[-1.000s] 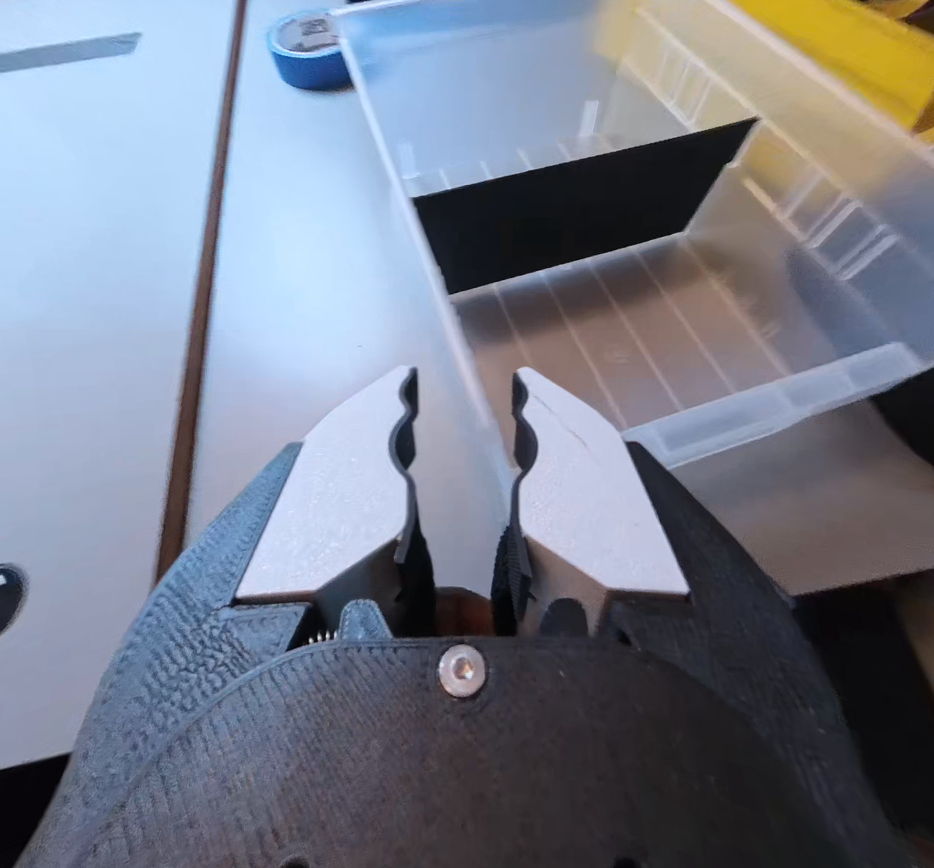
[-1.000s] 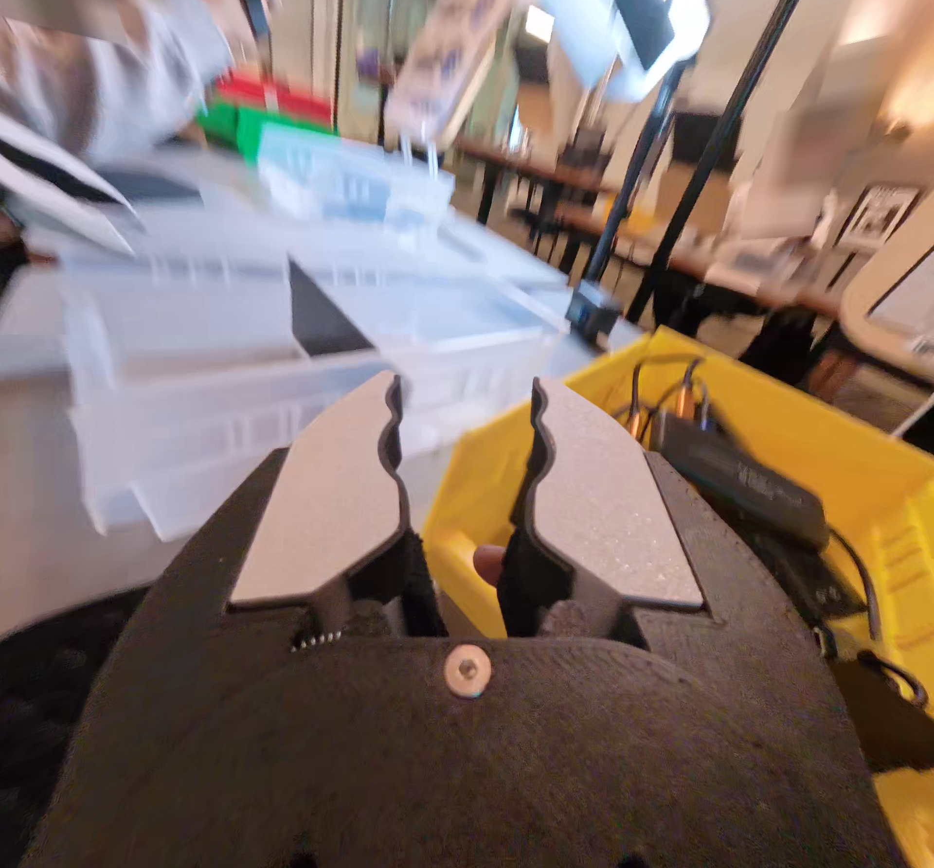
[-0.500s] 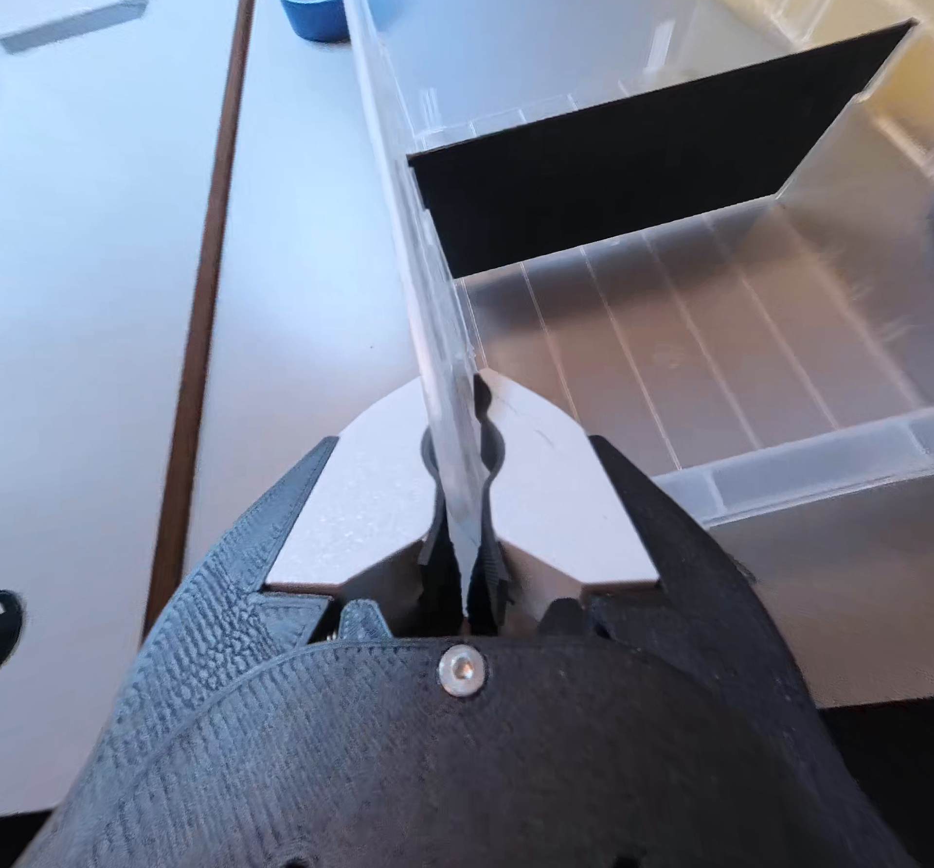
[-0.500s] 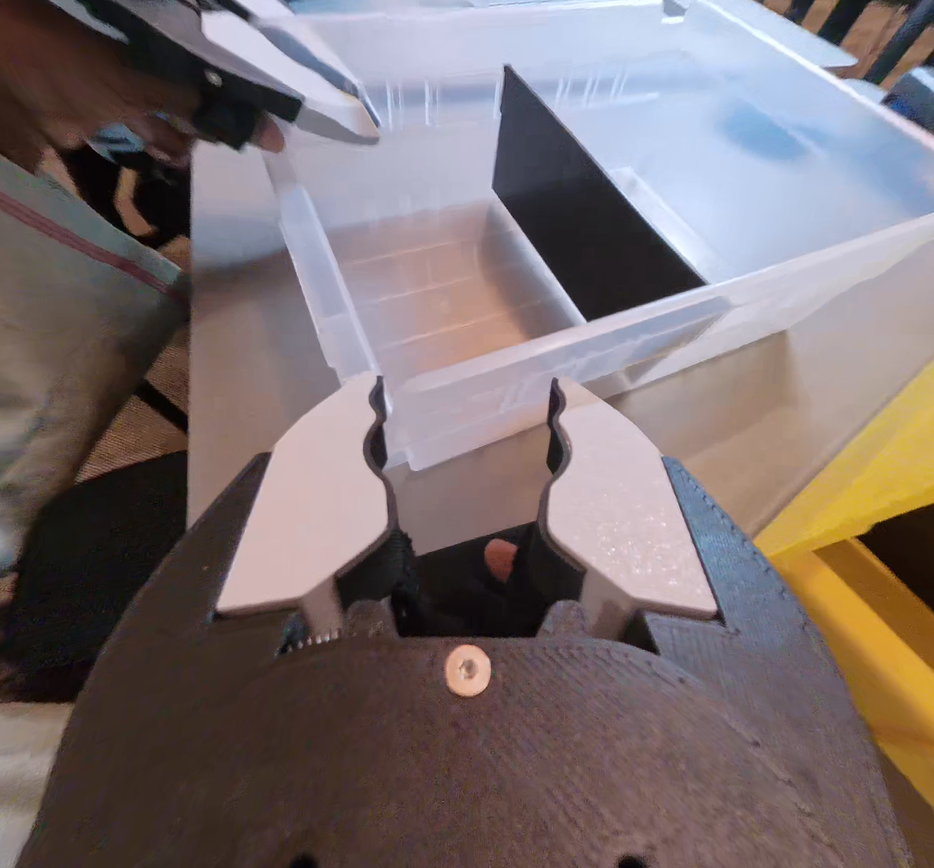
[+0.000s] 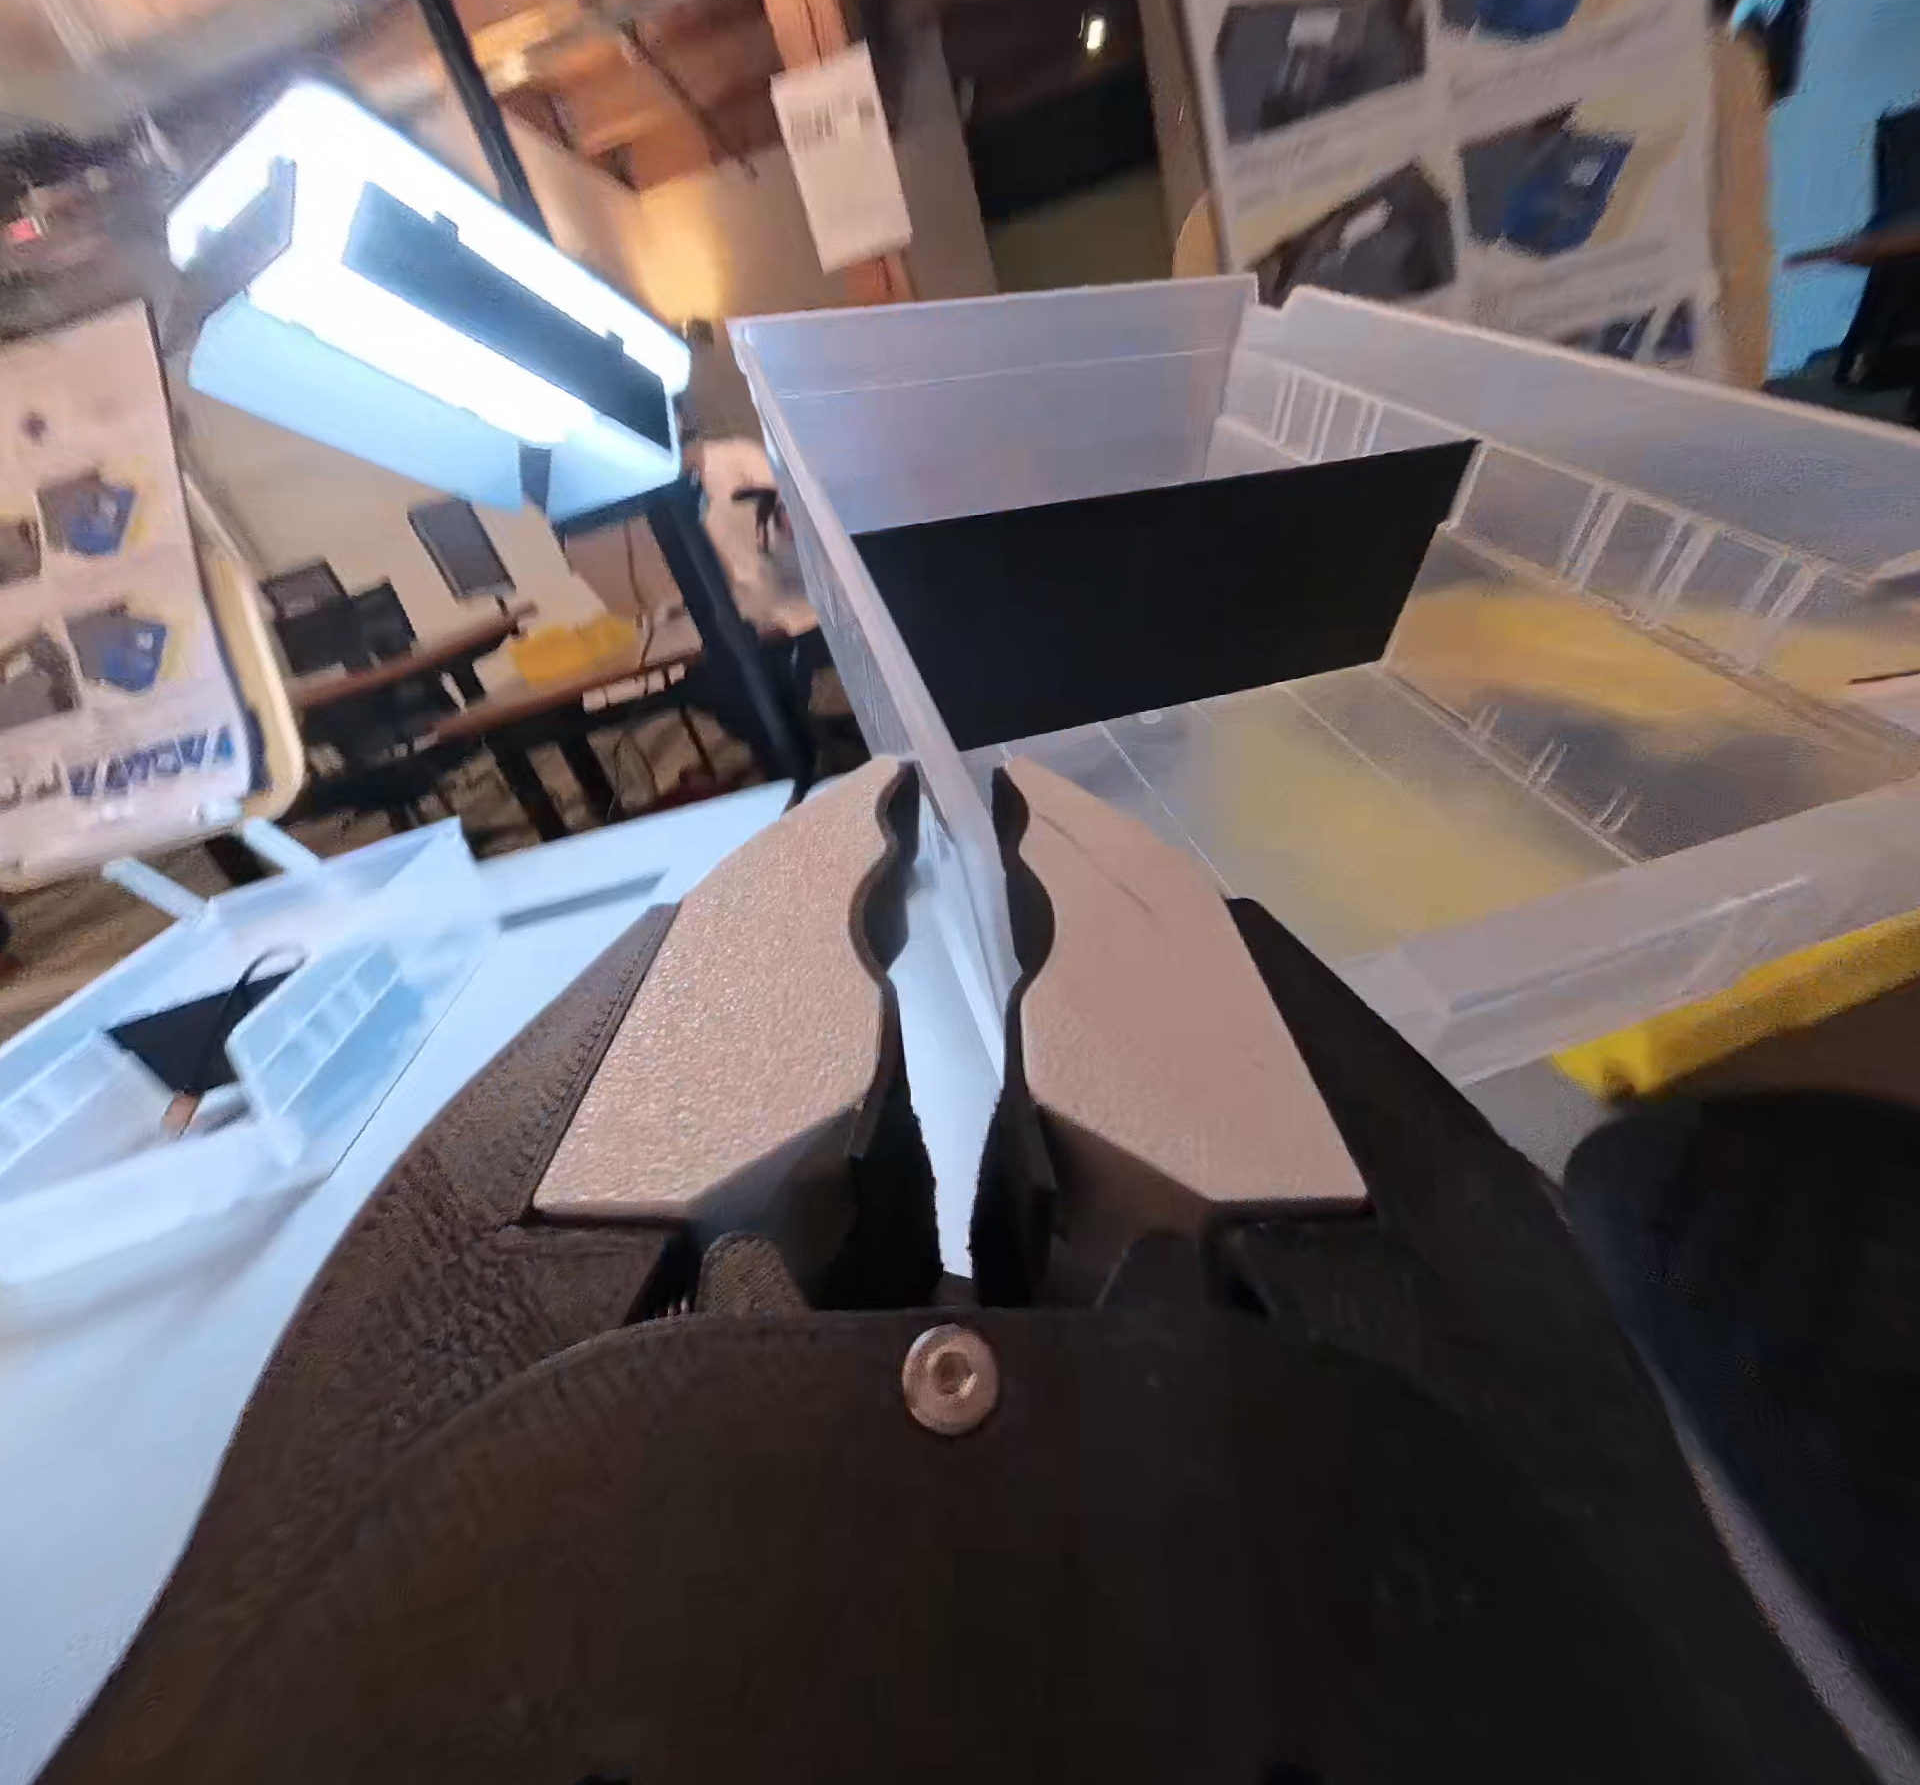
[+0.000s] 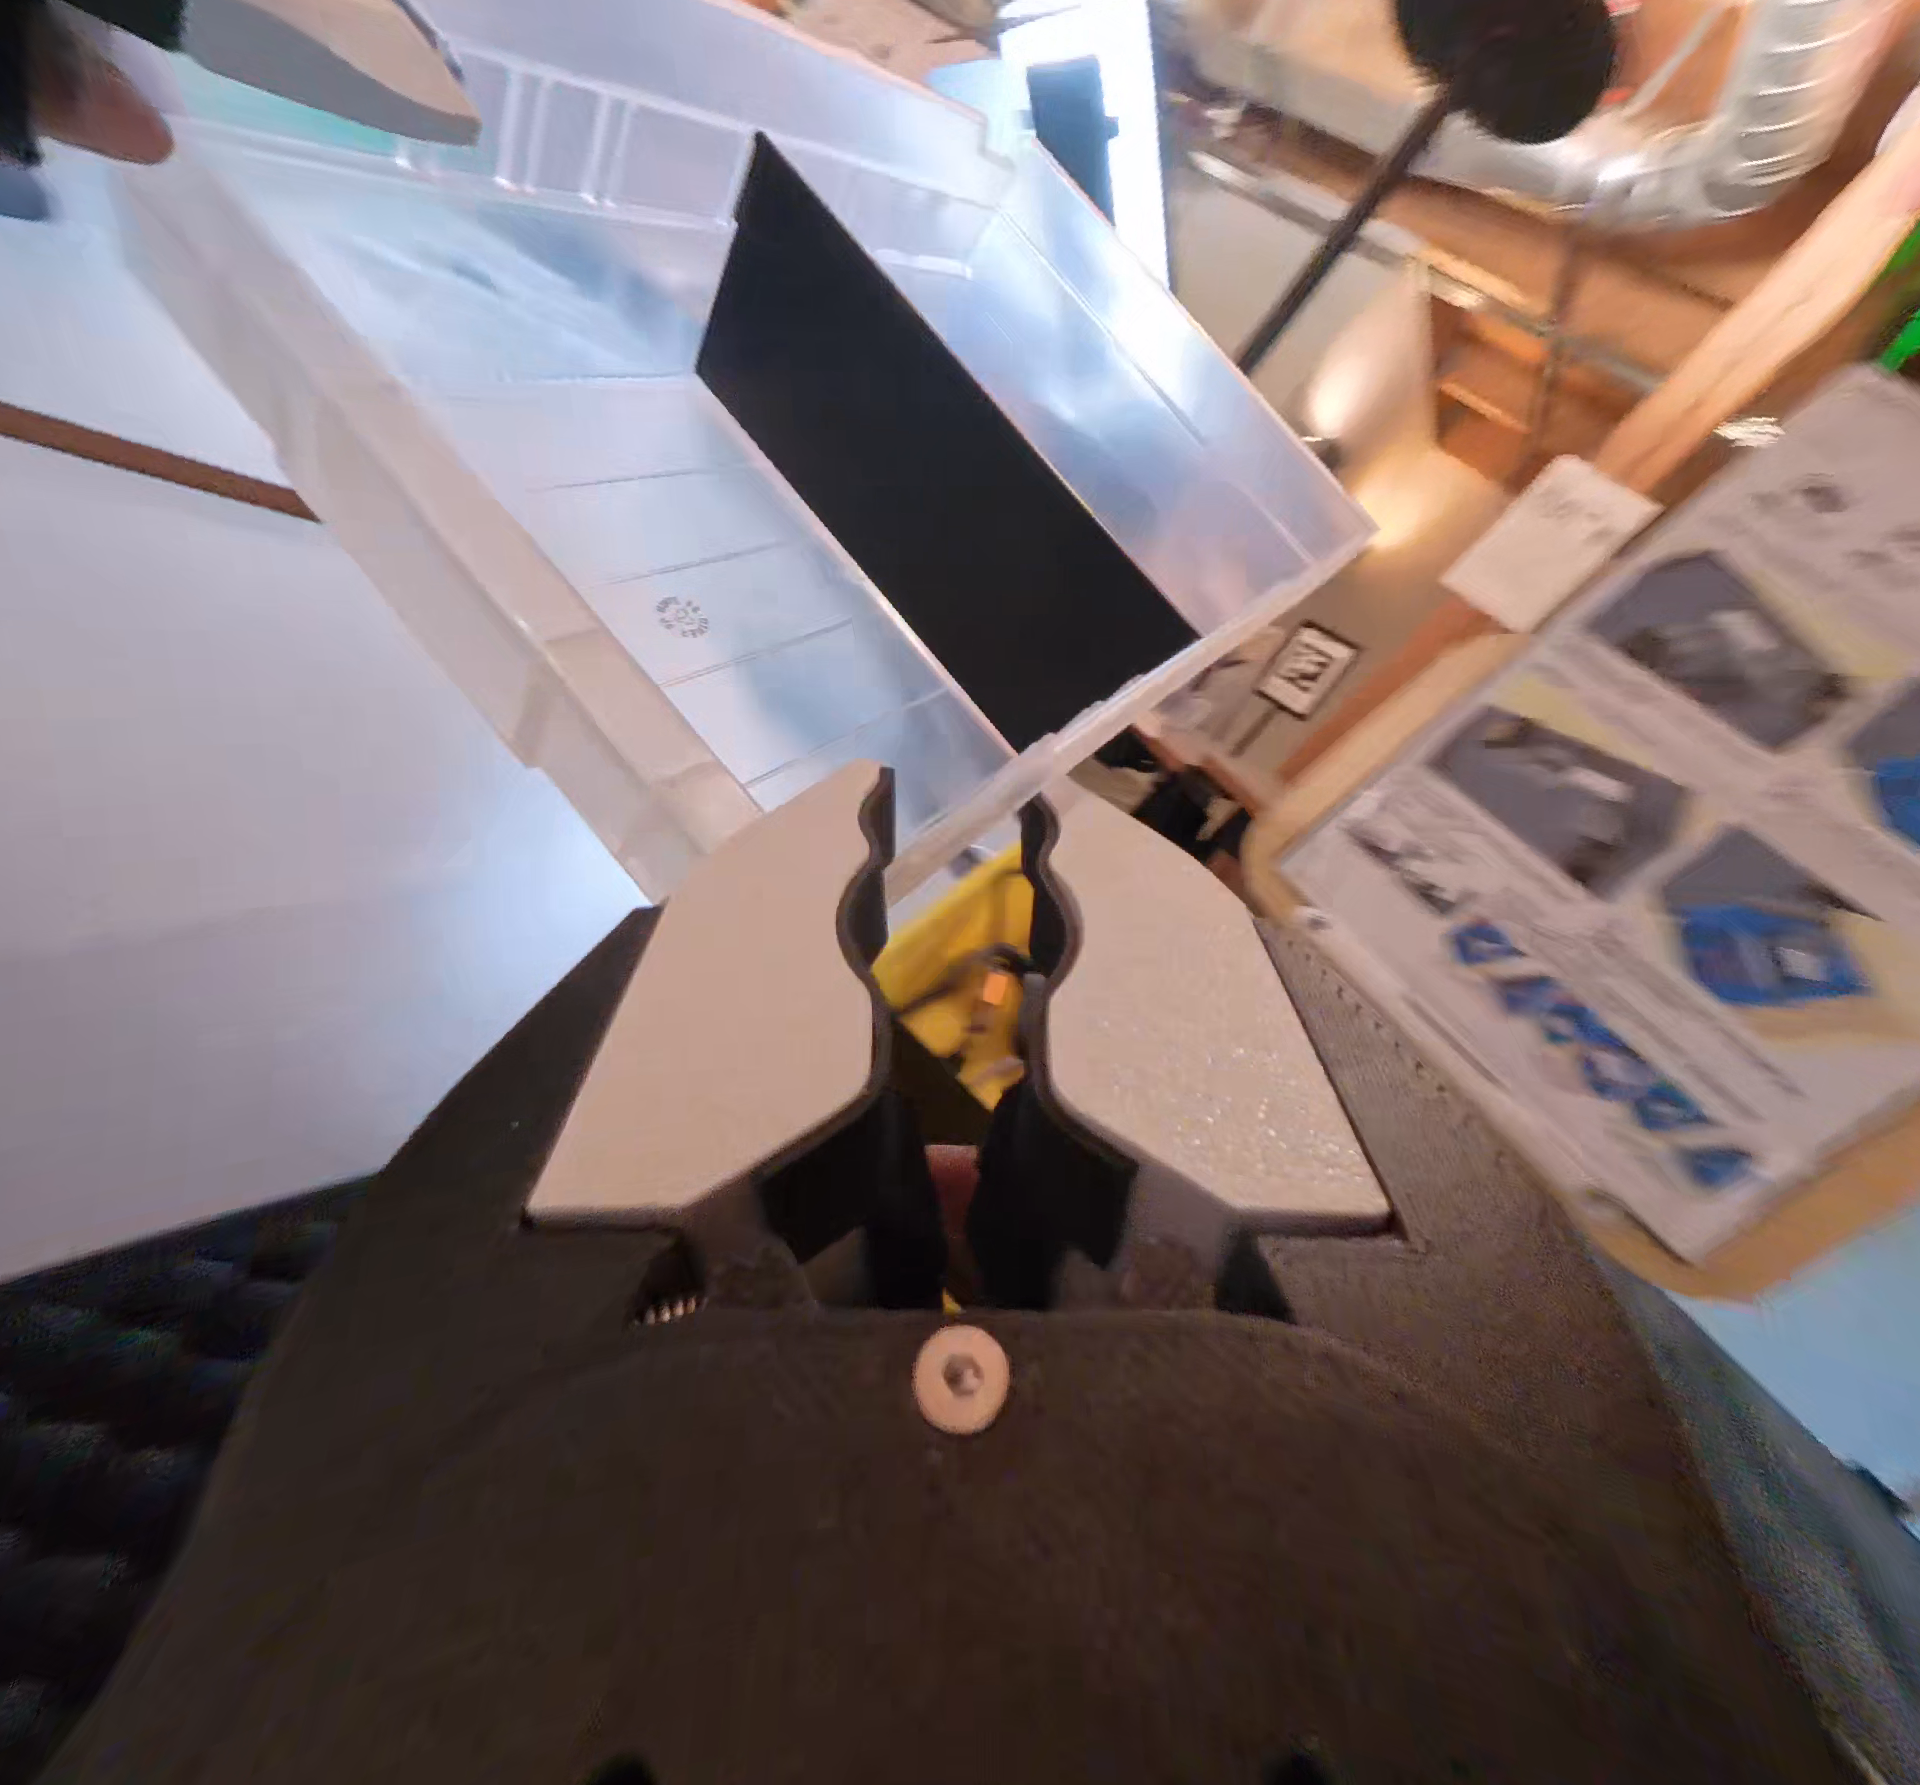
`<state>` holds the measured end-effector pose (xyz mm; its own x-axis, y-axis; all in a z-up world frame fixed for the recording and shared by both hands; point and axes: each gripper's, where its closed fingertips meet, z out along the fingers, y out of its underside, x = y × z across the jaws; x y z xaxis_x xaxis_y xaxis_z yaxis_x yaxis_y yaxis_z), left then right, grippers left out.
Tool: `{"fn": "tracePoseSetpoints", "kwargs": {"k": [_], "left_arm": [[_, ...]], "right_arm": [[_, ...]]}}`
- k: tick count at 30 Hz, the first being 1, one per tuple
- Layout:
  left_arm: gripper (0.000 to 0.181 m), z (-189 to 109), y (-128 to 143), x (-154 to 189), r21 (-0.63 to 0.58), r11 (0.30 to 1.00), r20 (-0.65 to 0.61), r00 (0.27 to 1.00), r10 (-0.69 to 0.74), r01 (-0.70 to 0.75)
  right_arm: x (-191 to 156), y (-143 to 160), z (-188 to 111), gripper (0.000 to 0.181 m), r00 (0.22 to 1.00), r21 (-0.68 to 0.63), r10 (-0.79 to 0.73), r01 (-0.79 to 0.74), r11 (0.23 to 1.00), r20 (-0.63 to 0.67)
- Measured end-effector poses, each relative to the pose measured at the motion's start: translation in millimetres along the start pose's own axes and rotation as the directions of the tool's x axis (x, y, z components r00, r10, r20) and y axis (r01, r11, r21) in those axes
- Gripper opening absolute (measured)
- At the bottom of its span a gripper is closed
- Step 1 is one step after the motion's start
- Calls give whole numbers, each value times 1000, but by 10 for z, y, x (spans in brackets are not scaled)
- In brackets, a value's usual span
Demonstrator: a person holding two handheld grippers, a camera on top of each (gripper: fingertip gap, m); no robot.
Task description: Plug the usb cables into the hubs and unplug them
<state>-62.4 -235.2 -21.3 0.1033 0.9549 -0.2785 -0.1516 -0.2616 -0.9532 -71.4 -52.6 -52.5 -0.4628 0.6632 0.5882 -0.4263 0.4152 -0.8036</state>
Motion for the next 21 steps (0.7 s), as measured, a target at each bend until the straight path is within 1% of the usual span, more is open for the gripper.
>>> {"fn": "tracePoseSetpoints", "kwargs": {"k": [3,5,8,11,13,16,19,21], "left_arm": [[14,175,-328,458,114,993,-47,999,-14,19],[13,347,-483,820,147,988,-117,993,-30,47],[13,656,-663,1446,148,986,-244,969,-37,75],[13,922,-764,2176,89,994,-369,929,-18,55],[14,1068,-773,2657,57,998,-435,900,1,27],[14,1247,-689,3320,27,1000,-513,858,17,-3],[15,1336,-552,3887,3,999,-576,816,35,-40],[16,1346,-452,4194,-4,997,-610,790,54,-71]], "right_arm": [[516,35,-347,20,990,-11,-33,32,999,-139],[823,133,-618,20,973,-58,-69,58,997,-221],[1244,399,-1053,20,943,-169,-110,59,984,-314],[1605,786,-1512,20,926,-262,-60,-43,964,-372],[1791,1094,-1794,20,915,-317,-35,-103,943,-402],[2003,1539,-2176,20,894,-382,-25,-166,909,-448],[2129,1972,-2502,20,874,-432,-7,-233,871,-486],[2162,2235,-2682,19,854,-462,-4,-277,843,-520]]}}
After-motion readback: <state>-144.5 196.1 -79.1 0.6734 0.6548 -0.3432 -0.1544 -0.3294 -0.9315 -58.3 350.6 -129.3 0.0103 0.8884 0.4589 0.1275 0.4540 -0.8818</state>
